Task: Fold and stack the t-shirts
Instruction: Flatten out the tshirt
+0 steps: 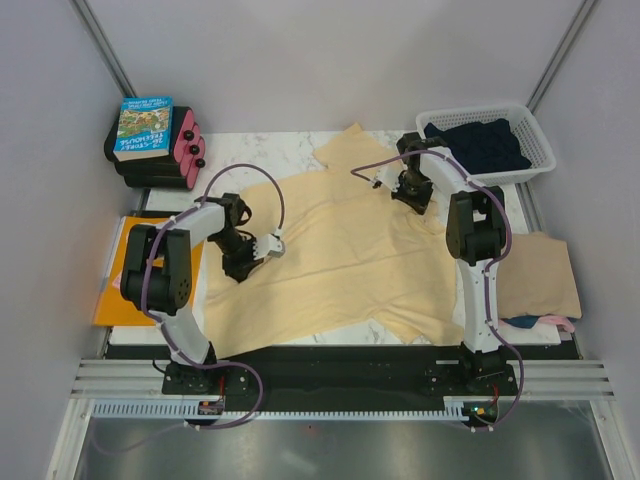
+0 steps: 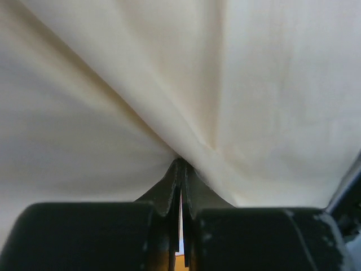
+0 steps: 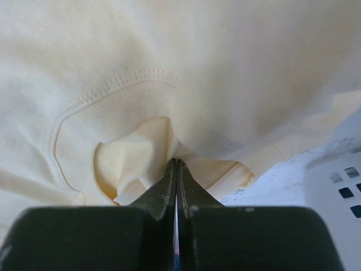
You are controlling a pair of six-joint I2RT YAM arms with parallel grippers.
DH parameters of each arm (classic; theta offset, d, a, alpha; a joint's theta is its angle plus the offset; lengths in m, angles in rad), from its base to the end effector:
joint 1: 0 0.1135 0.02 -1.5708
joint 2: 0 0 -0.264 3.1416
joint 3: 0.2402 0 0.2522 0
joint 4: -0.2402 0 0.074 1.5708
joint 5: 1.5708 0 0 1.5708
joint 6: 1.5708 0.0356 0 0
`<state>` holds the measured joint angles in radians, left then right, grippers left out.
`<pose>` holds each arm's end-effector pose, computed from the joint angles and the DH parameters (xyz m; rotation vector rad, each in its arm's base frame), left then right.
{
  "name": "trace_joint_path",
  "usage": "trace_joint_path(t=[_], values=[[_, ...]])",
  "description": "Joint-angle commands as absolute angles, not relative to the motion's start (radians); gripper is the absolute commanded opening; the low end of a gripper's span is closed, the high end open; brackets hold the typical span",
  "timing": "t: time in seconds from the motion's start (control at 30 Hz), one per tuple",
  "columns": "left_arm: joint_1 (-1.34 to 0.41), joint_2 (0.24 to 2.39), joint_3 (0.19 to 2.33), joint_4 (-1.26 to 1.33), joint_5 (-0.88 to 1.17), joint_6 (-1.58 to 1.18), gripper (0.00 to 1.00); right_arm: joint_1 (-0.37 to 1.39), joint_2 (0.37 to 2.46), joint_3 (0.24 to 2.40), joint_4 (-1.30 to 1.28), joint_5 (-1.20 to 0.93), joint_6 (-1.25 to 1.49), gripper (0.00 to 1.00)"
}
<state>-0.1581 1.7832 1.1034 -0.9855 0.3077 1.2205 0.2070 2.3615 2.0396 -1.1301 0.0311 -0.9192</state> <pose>0.2883 -0.0569 0.1568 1.9096 2.3519 -0.4776 0.4622 0.0959 0.1698 -1.6200 2.5715 -0.1073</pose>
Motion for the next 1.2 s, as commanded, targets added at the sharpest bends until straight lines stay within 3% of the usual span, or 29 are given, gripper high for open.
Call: trace_joint_path(t=[0.0,0.07,0.17,0.23,0.3,0.47,0.7,0.83,1.17], values=[[-0.152,1.807,1.145,-1.149,0.455,1.212,0.02,0.203,2.307,2.075,-1.246,0.003,-0.980,0.06],[-0.130,1.787,1.202,-1.140,0.488,1.169,0.29,0.202,2.315,2.104,-1.249,0.002,-0.974,0.27],[-0.107,1.738,1.324,-1.106,0.528,1.122,0.42,0.201,2.325,2.146,-1.253,-0.026,-0.962,0.39],[-0.106,1.714,1.400,-1.082,0.525,1.109,0.61,0.206,2.333,2.164,-1.253,-0.023,-0.960,0.48],[-0.104,1.701,1.471,-1.066,0.517,1.092,0.69,0.204,2.341,2.190,-1.253,-0.025,-0.960,0.55],[-0.091,1.683,1.560,-0.933,0.418,1.046,0.70,0.207,2.344,2.247,-1.252,-0.055,-0.966,0.56],[0.029,1.833,1.558,-0.954,0.226,1.238,0.66,0.238,2.345,2.235,-1.232,-0.089,-0.974,0.56],[0.106,1.931,1.621,-0.977,0.218,1.292,0.60,0.250,2.349,2.237,-1.215,-0.103,-0.971,0.55],[0.121,2.106,1.879,-1.100,0.305,1.322,0.59,0.275,2.358,2.227,-1.213,-0.103,-0.974,0.54]])
